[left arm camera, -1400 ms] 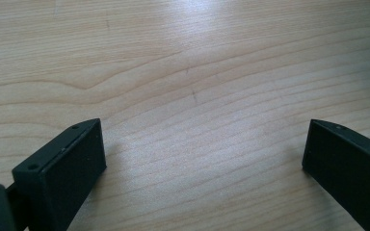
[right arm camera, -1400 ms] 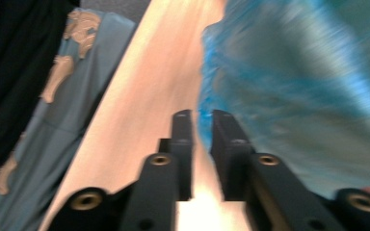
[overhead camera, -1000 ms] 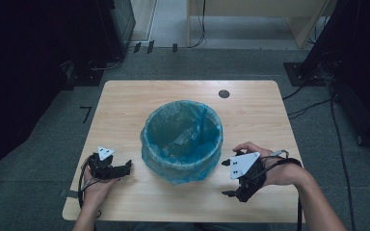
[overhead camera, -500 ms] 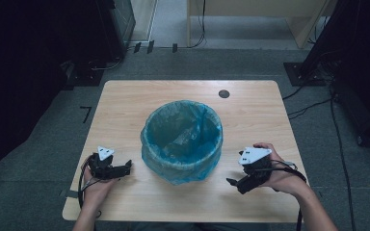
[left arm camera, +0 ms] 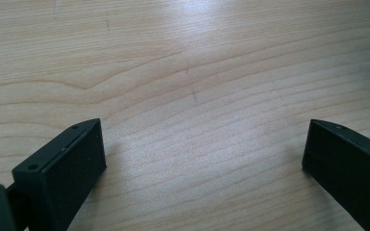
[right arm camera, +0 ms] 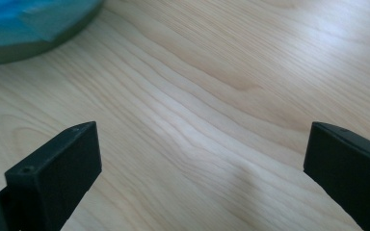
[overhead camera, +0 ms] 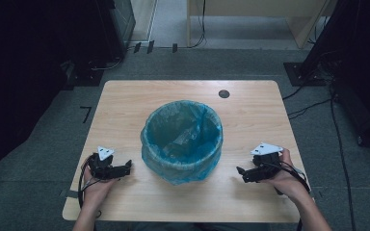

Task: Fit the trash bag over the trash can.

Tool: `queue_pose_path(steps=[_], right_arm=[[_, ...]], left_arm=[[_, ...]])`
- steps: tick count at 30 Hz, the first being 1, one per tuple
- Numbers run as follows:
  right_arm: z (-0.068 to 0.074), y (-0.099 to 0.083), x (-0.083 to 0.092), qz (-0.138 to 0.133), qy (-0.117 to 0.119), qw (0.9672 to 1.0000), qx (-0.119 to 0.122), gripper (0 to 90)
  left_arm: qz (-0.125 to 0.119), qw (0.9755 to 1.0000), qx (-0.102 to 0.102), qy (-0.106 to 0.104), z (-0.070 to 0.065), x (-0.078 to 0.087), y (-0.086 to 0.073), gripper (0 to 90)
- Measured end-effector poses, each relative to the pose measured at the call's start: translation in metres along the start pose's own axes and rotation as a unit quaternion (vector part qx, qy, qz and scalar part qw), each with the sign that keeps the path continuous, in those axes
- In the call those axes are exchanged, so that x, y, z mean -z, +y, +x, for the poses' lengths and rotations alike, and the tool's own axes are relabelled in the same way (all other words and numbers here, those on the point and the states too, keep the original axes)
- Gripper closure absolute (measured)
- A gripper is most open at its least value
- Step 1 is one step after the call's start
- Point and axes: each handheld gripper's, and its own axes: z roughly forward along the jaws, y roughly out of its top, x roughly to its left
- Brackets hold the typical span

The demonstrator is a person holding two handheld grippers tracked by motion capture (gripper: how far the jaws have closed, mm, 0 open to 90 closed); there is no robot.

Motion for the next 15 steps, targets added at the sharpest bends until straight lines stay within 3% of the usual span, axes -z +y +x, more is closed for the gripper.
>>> queue_pose_path(steps=[7,15], right_arm=[[-0.017,-0.018,-0.002,0.011,-0.029,0.9989,-0.036,0.0],[-0.037,-0.038,0.003,0.023,-0.057,0.9952,-0.077,0.0]], left_arm=[[-0.001,1.0,0.001,0.0,0.0,0.0,0.0,0.8],[-0.001,1.0,0.001,0.0,0.0,0.0,0.0,0.8]])
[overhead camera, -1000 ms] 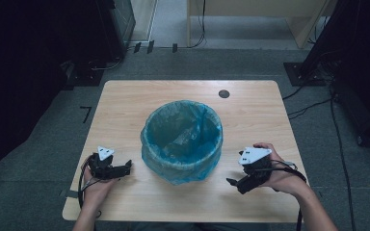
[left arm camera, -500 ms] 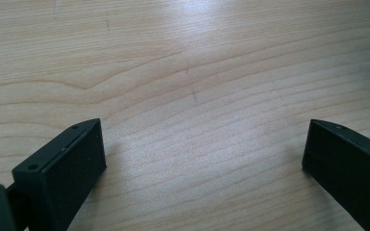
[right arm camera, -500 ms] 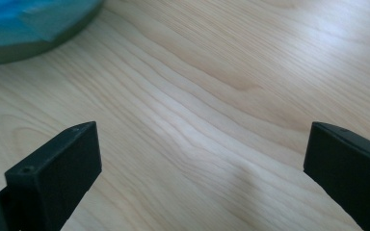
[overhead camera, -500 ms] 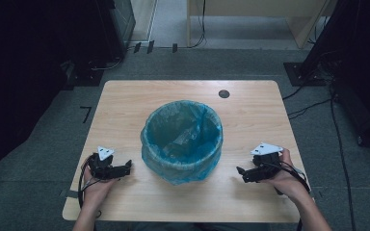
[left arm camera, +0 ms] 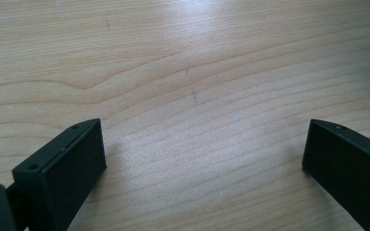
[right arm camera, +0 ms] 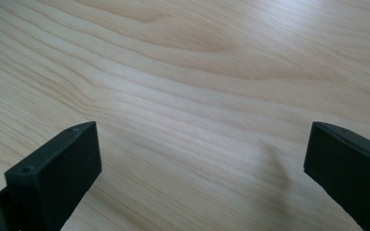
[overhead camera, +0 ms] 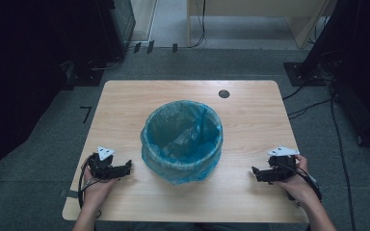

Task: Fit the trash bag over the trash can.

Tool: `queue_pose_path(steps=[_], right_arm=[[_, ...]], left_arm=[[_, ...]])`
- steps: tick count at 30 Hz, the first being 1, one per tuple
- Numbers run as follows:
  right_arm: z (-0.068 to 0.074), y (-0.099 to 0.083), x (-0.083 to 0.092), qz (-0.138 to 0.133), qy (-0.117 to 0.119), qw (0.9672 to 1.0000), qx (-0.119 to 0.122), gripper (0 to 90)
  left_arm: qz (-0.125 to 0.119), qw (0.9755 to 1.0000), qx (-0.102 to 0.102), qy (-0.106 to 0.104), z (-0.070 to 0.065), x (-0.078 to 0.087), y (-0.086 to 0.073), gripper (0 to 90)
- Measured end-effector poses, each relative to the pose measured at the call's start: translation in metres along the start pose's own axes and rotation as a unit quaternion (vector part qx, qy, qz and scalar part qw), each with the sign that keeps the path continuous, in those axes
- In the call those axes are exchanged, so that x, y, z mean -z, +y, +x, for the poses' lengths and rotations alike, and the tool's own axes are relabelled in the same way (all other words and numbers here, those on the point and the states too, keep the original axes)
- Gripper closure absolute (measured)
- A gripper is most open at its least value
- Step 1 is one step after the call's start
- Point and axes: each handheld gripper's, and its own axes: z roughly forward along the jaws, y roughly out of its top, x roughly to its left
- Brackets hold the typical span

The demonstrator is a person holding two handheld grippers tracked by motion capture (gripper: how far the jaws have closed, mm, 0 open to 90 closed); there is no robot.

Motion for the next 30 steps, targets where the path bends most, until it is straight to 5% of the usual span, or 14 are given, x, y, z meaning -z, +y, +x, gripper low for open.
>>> queue_pose_path(steps=[6,12,18,30], right_arm=[[-0.014,-0.013,0.001,0.01,-0.023,0.9993,-0.029,0.0],[-0.023,-0.026,0.006,-0.013,-0.038,0.9967,-0.071,0.0],[-0.026,-0.042,0.011,-0.05,-0.058,0.9928,-0.092,0.0],[-0.031,-0.053,0.019,-0.052,-0.078,0.9893,-0.112,0.0]], left_arm=[[0.0,1.0,0.001,0.0,0.0,0.0,0.0,0.8],[0.0,1.0,0.0,0.001,0.0,0.0,0.0,0.8],[0.0,1.0,0.002,0.002,-0.001,0.0,0.0,0.9],[0.0,1.0,0.002,0.001,-0.001,0.0,0.0,0.8]])
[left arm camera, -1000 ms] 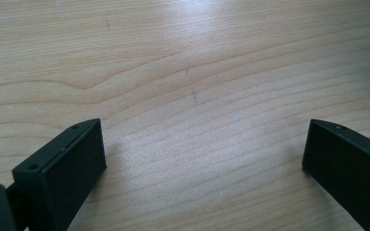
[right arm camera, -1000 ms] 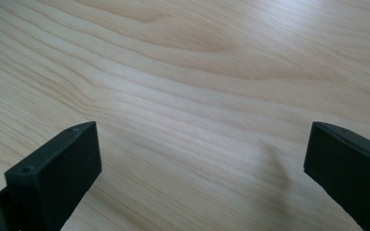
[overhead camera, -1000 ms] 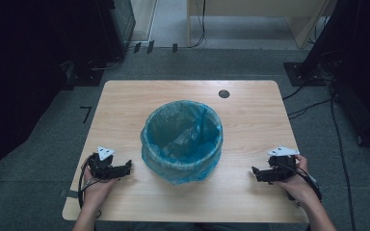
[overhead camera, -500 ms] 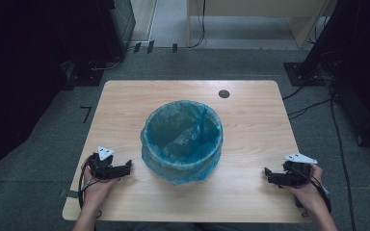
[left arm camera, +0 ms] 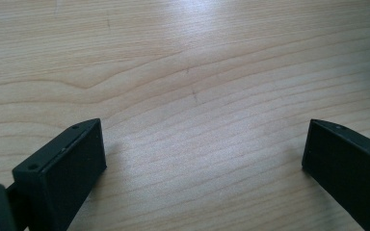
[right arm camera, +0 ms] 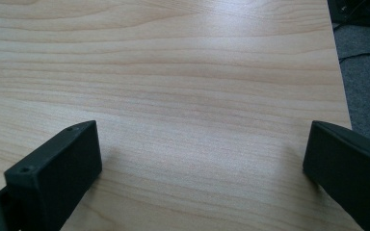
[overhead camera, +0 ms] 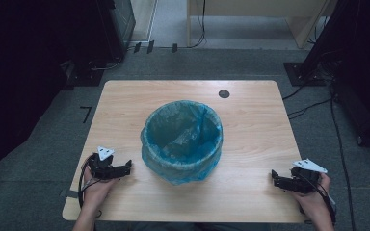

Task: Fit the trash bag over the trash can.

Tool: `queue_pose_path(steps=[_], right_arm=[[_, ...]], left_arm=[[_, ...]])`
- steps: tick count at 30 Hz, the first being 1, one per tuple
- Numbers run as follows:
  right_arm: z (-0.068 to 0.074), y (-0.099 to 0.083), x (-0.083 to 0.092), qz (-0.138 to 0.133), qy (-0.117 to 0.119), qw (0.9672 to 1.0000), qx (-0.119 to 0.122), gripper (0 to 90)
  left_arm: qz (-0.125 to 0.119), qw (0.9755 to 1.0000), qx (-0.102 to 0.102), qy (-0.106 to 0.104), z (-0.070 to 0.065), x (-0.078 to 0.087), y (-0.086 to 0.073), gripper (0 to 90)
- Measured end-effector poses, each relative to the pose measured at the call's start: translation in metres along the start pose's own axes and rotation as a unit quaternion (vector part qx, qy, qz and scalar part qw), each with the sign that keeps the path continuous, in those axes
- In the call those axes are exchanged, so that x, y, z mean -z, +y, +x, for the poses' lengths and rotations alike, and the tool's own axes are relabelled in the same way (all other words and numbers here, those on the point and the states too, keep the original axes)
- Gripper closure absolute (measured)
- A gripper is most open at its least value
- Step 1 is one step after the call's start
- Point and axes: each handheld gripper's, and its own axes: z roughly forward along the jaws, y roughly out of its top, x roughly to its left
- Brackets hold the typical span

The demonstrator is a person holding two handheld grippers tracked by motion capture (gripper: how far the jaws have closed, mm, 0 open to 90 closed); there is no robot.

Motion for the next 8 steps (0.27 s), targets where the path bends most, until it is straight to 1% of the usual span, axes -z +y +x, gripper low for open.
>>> queue_pose_path(steps=[8], right_arm=[[0.0005,0.0,0.0,0.0,0.003,1.0,0.004,0.0]], left_arm=[[0.0,1.0,0.0,0.0,-0.0002,-0.0003,0.0005,1.0]])
